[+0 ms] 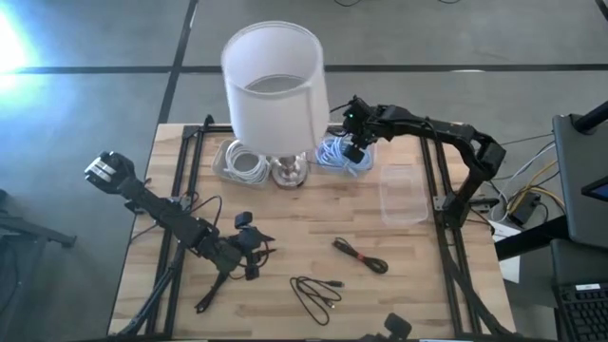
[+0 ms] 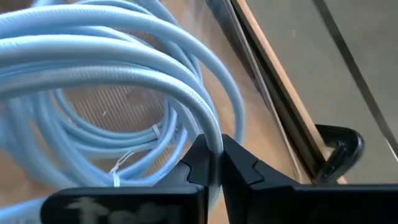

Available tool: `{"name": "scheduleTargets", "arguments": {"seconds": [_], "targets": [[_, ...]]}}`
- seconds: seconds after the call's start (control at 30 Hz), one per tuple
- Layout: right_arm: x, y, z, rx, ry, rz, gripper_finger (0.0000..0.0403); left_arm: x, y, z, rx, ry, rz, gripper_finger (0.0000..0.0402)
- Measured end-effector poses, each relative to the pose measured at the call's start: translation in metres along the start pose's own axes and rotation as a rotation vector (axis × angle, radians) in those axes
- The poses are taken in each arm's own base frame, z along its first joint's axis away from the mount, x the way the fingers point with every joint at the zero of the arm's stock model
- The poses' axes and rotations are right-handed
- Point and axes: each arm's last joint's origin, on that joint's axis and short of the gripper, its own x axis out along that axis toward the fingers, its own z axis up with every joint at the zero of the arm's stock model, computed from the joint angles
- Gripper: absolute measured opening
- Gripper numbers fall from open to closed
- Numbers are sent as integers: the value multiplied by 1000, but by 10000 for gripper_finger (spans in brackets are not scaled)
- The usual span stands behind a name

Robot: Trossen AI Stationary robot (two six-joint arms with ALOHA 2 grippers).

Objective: Pick & Place USB Port
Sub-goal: Put the blue HDMI cable into the left transparent bin, then put the right black USB cable into the right transparent bin

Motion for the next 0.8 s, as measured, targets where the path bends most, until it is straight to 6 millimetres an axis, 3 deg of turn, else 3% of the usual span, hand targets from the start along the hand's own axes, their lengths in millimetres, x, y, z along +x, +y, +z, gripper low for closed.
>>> {"name": "scheduleTargets", "arguments": {"seconds": [0.2,0.43,0.8], "targets": [[8,2,-7,-16,17,1,55,0,0,0,-4,0,0,145],[3,1,-3,-19,7,1,118,0,0,0,-5,-1,0,145],[-56,9,-5,2,-16,23,150,0,0,0,-5,0,1,145]]}}
